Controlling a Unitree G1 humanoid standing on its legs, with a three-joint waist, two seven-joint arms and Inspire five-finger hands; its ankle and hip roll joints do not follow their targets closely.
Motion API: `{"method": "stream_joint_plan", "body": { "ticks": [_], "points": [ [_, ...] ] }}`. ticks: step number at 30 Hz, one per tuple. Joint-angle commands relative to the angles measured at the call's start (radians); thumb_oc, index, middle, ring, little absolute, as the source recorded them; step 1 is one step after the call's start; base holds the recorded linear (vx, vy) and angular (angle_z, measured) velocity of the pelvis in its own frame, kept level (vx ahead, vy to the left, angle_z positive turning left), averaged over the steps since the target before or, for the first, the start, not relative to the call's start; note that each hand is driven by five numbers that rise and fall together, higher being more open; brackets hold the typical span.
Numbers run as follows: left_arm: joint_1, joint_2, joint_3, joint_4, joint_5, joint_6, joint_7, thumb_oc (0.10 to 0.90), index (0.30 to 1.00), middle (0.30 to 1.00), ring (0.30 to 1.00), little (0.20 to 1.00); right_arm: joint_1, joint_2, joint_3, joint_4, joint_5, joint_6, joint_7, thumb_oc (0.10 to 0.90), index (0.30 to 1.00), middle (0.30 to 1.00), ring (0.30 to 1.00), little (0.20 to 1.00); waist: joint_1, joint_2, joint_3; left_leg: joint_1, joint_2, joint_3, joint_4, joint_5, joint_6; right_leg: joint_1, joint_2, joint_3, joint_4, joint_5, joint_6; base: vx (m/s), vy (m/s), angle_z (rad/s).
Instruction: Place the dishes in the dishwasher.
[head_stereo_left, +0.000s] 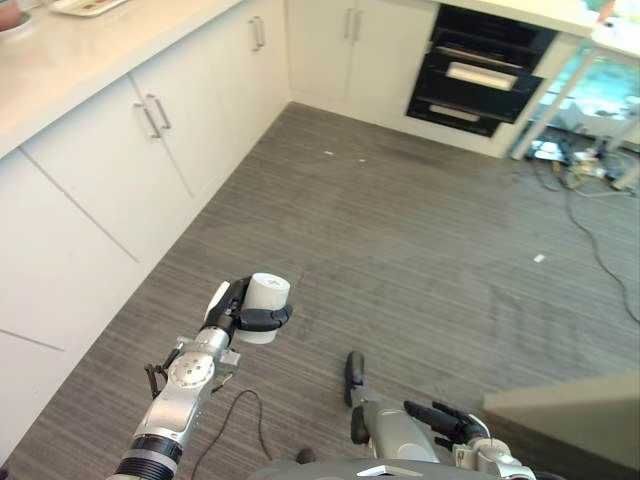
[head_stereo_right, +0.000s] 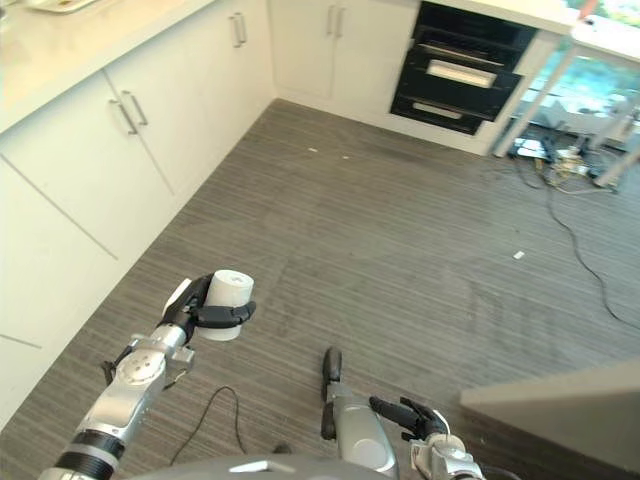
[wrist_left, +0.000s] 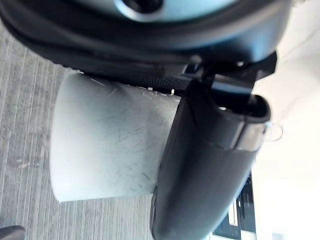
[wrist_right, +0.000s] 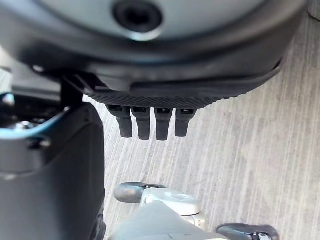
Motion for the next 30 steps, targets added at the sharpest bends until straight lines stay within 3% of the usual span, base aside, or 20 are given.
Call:
{"method": "stream_joint_plan", "body": {
  "ticks": [1,3,5,7,8,9,10,12,14,15,17,18,19,20,24,26,27,28,29,30],
  "points": [
    [-0.048,0.022,0.017,-0.156,0.015,-0.114,0.012,0.4,0.3,0.3,0.3,0.3,0.018,-0.035,0.074,0.083,-0.015,0.013,-0.009,0.8,0.9,0.9,0.9,0.9,-0.027,0.006,-0.07,0.129,0.048,0.076,0.028,-0.008,-0.098,0.085,0.001,-0.017,0.037,0.096,-0.005,0.47,-0.188,0.67],
    [-0.041,0.015,0.013,-0.152,0.007,-0.117,0.016,0.4,0.3,0.3,0.3,0.3,0.02,-0.043,0.069,0.09,-0.012,0.014,-0.01,0.8,0.9,0.9,0.9,0.9,-0.032,0.02,-0.079,0.094,0.061,0.086,0.161,0.066,-0.144,0.121,0.034,0.008,0.061,0.079,-0.033,0.47,-0.202,0.42],
    [-0.042,0.015,0.007,-0.145,-0.012,-0.111,0.017,0.4,0.3,0.3,0.3,0.3,0.022,-0.05,0.064,0.111,-0.004,0.018,-0.016,0.8,0.9,0.9,0.9,0.9,-0.035,0.036,-0.082,0.035,0.09,0.114,0.341,0.209,-0.204,0.172,0.061,0.009,0.088,0.03,-0.073,0.45,-0.213,0.29],
    [-0.034,0.026,0.008,-0.156,-0.03,-0.102,0.014,0.4,0.3,0.3,0.3,0.3,0.021,-0.058,0.06,0.113,0.006,0.019,-0.021,0.8,0.9,0.9,0.9,0.9,-0.038,0.016,-0.072,-0.08,0.104,0.147,0.617,0.342,-0.236,0.224,0.058,0.026,0.099,-0.014,-0.12,0.44,-0.267,0.15],
    [-0.024,0.033,0.015,-0.167,-0.037,-0.098,0.013,0.4,0.3,0.3,0.3,0.3,0.017,-0.062,0.059,0.11,0.01,0.022,-0.023,0.8,0.9,0.9,0.9,0.9,-0.032,0.005,-0.064,-0.127,0.113,0.17,0.75,0.362,-0.229,0.258,0.065,0.047,0.1,-0.035,-0.138,0.44,-0.295,-0.05],
    [-0.014,0.044,0.029,-0.169,-0.027,-0.102,0.03,0.4,0.3,0.3,0.3,0.3,0.011,-0.069,0.06,0.106,0.012,0.027,-0.031,0.8,0.9,0.9,0.9,0.9,-0.022,-0.019,-0.054,-0.198,0.114,0.198,0.879,0.347,-0.205,0.29,0.062,0.077,0.085,-0.043,-0.154,0.44,-0.252,-0.34],
    [-0.01,0.043,0.034,-0.169,-0.038,-0.096,0.037,0.4,0.3,0.3,0.3,0.3,0.002,-0.075,0.059,0.098,0.017,0.027,-0.04,0.8,0.9,0.9,0.9,0.9,-0.006,-0.029,-0.043,-0.282,0.096,0.208,0.922,0.285,-0.174,0.326,0.061,0.103,0.076,-0.055,-0.156,0.46,-0.145,-0.35],
    [-0.007,0.03,0.037,-0.165,-0.056,-0.097,0.039,0.4,0.3,0.3,0.3,0.3,-0.011,-0.072,0.073,0.088,0.022,0.024,-0.041,0.8,0.9,0.9,0.9,0.9,0.028,-0.038,-0.038,-0.407,0.069,0.225,0.868,0.183,-0.125,0.39,0.061,0.159,0.05,-0.07,-0.143,0.46,-0.006,-0.52],
    [0.002,0.029,0.04,-0.173,-0.056,-0.103,0.027,0.4,0.3,0.3,0.3,0.3,-0.009,-0.062,0.087,0.07,0.021,0.014,-0.03,0.8,0.9,0.9,0.9,0.9,0.052,-0.045,-0.029,-0.462,0.117,0.258,0.678,0.161,-0.115,0.437,0.054,0.184,0.034,-0.087,-0.126,0.37,0.031,-1.39],
    [0.002,0.029,0.04,-0.174,-0.056,-0.103,0.027,0.4,0.3,0.3,0.3,0.3,-0.009,-0.062,0.087,0.07,0.021,0.014,-0.03,0.8,0.9,0.9,0.9,0.9,0.055,-0.049,-0.03,-0.458,0.114,0.263,0.668,0.169,-0.114,0.436,0.049,0.187,0.033,-0.084,-0.125,0.3,0.059,-1.69],
    [0.007,0.039,0.051,-0.178,-0.05,-0.105,0.03,0.4,0.3,0.3,0.3,0.3,-0.015,-0.062,0.101,0.055,0.013,0.006,-0.028,0.8,0.9,0.9,0.9,0.9,0.082,-0.044,-0.022,-0.48,0.117,0.263,0.397,0.19,-0.11,0.485,0.048,0.217,0.015,-0.102,-0.112,0.38,0.146,-0.96],
    [0.016,0.041,0.062,-0.179,-0.044,-0.109,0.035,0.4,0.3,0.3,0.3,0.3,-0.02,-0.064,0.113,0.059,0.003,0.003,-0.031,0.8,0.9,0.9,0.9,0.9,0.106,-0.033,-0.019,-0.489,0.096,0.194,0.281,0.234,-0.125,0.514,0.064,0.248,0.012,-0.115,-0.107,0.64,0.245,-0.69],
    [0.019,0.039,0.062,-0.175,-0.039,-0.109,0.046,0.4,0.3,0.3,0.3,0.3,-0.022,-0.062,0.114,0.067,-0.003,0.002,-0.033,0.8,0.9,0.9,0.9,0.9,0.122,-0.026,-0.024,-0.493,0.11,0.13,0.14,0.32,-0.156,0.557,0.069,0.284,0.013,-0.136,-0.101,0.66,0.23,-1.04],
    [0.023,0.039,0.061,-0.171,-0.033,-0.109,0.05,0.4,0.3,0.3,0.3,0.3,-0.017,-0.062,0.112,0.072,-0.009,0.003,-0.036,0.8,0.9,0.9,0.9,0.9,0.126,-0.025,-0.027,-0.499,0.119,0.128,0.123,0.342,-0.167,0.574,0.063,0.303,0.02,-0.146,-0.098,0.63,0.223,-1.53],
    [0.031,0.039,0.063,-0.173,-0.027,-0.103,0.035,0.4,0.3,0.3,0.3,0.3,0.013,-0.052,0.088,0.084,-0.018,0.006,-0.024,0.8,0.9,0.9,0.9,0.9,0.119,-0.019,-0.058,-0.445,0.125,0.153,0.098,0.329,-0.151,0.591,0.035,0.32,0.072,-0.181,-0.072,0.37,0.209,-1.03],
    [0.03,0.048,0.065,-0.17,-0.024,-0.094,0.031,0.4,0.3,0.3,0.3,0.3,0.025,-0.048,0.071,0.098,-0.023,0.016,-0.016,0.8,0.9,0.9,0.9,0.9,0.108,-0.038,-0.072,-0.394,0.085,0.173,0.119,0.266,-0.106,0.526,-0.008,0.319,0.279,-0.095,-0.014,0.49,0.321,-0.56],
    [0.031,0.053,0.068,-0.176,-0.025,-0.094,0.031,0.4,0.3,0.3,0.3,0.3,0.023,-0.048,0.068,0.098,-0.028,0.018,-0.015,0.8,0.9,0.9,0.9,0.9,0.106,-0.039,-0.062,-0.378,0.075,0.184,0.128,0.246,-0.086,0.482,-0.025,0.317,0.381,-0.004,0.019,0.19,0.153,-0.45],
    [0.031,0.054,0.068,-0.176,-0.025,-0.094,0.031,0.4,0.3,0.3,0.3,0.3,0.022,-0.048,0.068,0.098,-0.028,0.018,-0.015,0.8,0.9,0.9,0.9,0.9,0.109,-0.036,-0.064,-0.382,0.079,0.186,0.127,0.25,-0.086,0.476,-0.021,0.321,0.381,0.0,0.02,0.21,0.24,-0.44],
    [0.028,0.067,0.069,-0.188,-0.026,-0.092,0.032,0.4,0.3,0.3,0.3,0.3,0.014,-0.044,0.07,0.09,-0.029,0.022,-0.014,0.8,0.9,0.9,0.9,0.9,0.095,-0.019,-0.044,-0.338,0.075,0.192,0.12,0.219,-0.052,0.388,-0.028,0.32,0.565,0.099,0.041,0.21,0.262,-0.26],
    [0.029,0.07,0.073,-0.186,-0.021,-0.089,0.035,0.4,0.3,0.3,0.3,0.3,0.013,-0.04,0.069,0.089,-0.03,0.021,-0.014,0.8,0.9,0.9,0.9,0.9,0.093,-0.006,-0.041,-0.316,0.077,0.197,0.114,0.205,-0.039,0.357,-0.029,0.297,0.617,0.108,0.043,0.32,0.372,-0.11]
  ]
}}
